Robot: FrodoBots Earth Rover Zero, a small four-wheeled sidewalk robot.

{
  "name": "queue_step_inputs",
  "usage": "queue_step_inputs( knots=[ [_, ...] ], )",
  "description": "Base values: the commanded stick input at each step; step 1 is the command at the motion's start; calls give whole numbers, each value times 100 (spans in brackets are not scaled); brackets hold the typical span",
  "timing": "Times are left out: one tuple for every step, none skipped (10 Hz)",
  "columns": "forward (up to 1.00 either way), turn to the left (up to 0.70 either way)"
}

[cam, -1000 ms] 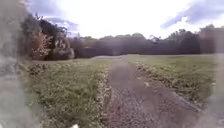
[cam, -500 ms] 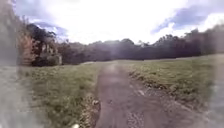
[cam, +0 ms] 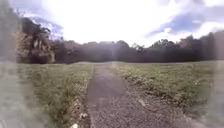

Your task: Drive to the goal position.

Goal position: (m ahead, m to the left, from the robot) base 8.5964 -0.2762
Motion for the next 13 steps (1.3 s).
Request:
queue_step_inputs(
  knots=[
    [70,30],
    [70,34],
    [70,35],
    [70,35],
    [70,35],
    [70,35],
    [70,35],
    [70,35],
    [70,35],
    [70,35],
    [70,35],
    [70,35],
    [70,35]
  ],
)
